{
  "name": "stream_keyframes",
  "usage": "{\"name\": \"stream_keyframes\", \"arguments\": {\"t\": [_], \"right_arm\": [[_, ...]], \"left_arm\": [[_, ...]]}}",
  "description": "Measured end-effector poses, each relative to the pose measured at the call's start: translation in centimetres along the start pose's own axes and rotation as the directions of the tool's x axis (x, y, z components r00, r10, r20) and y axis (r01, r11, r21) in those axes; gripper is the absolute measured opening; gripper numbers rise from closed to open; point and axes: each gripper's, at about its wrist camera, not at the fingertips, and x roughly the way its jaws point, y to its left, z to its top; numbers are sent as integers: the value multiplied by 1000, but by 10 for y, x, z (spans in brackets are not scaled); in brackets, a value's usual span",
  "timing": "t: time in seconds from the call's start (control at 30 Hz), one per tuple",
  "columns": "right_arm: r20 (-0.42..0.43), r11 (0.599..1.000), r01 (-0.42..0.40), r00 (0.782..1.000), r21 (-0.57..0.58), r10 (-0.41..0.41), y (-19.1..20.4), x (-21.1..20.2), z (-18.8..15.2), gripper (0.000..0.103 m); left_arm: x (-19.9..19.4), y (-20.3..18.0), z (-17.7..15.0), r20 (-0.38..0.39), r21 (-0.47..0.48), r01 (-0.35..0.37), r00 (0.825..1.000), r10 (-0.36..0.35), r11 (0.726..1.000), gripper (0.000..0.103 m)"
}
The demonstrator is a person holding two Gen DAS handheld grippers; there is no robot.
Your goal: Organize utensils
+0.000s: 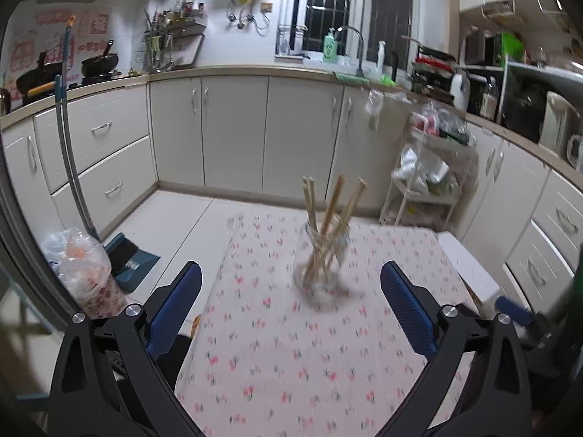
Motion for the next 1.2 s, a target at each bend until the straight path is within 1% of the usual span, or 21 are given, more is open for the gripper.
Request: {"name": "stream_keyframes", "arguments": {"t": [0.13, 0.2, 0.23, 0.3, 0.43, 0.57, 0.63, 0.7, 0.77, 0.87, 0.93, 1.03, 1.2], "right_arm": [[-5, 1000, -13, 1000, 14, 13, 2, -35, -6, 95], [-34, 998, -42, 998, 53, 44, 2, -50, -8, 96], [-40, 997, -44, 998, 70, 47, 2, -59, -9, 96], [-39, 996, -33, 999, 78, 36, 6, -76, -9, 96], [-41, 998, -32, 999, 49, 34, 18, -111, -15, 96], [-32, 998, -17, 999, 53, 19, 21, -144, -32, 96], [-21, 997, -4, 1000, 76, 6, 20, -159, -44, 96], [-25, 995, 3, 1000, 97, 0, 21, -173, -59, 96], [-40, 996, 17, 999, 92, -13, 26, -179, -69, 96], [-85, 998, 17, 996, 65, -11, 35, -183, -81, 96], [-98, 999, 2, 995, 54, 3, 40, -187, -86, 96], [-87, 999, -7, 996, 35, 10, 45, -195, -88, 96], [-33, 999, -3, 999, 39, 4, 45, -213, -87, 96]], "left_arm": [[-26, -8, -8, -43, 1, 2, 999, -2, 1000, 95], [-39, -7, -13, -57, -10, -3, 998, 3, 1000, 95], [-46, -8, -16, -66, -10, 1, 998, -1, 1000, 95], [-56, -7, -20, -80, 3, 5, 997, -5, 1000, 95], [-86, -10, -30, -107, 25, 15, 994, -12, 1000, 95], [-115, -3, -42, -149, 7, 24, 989, -23, 1000, 95], [-129, 2, -49, -166, -12, 8, 986, -10, 1000, 95], [-141, 8, -55, -170, -27, -16, 985, 11, 1000, 95], [-153, 11, -59, -158, -33, -33, 987, 27, 999, 95], [-168, 11, -64, -151, -22, -41, 988, 37, 999, 95], [-175, 8, -68, -164, 0, -48, 985, 48, 999, 95], [-185, 6, -73, -161, 8, -44, 986, 44, 999, 95], [-200, 6, -76, -136, 5, -28, 990, 29, 1000, 95]]}}
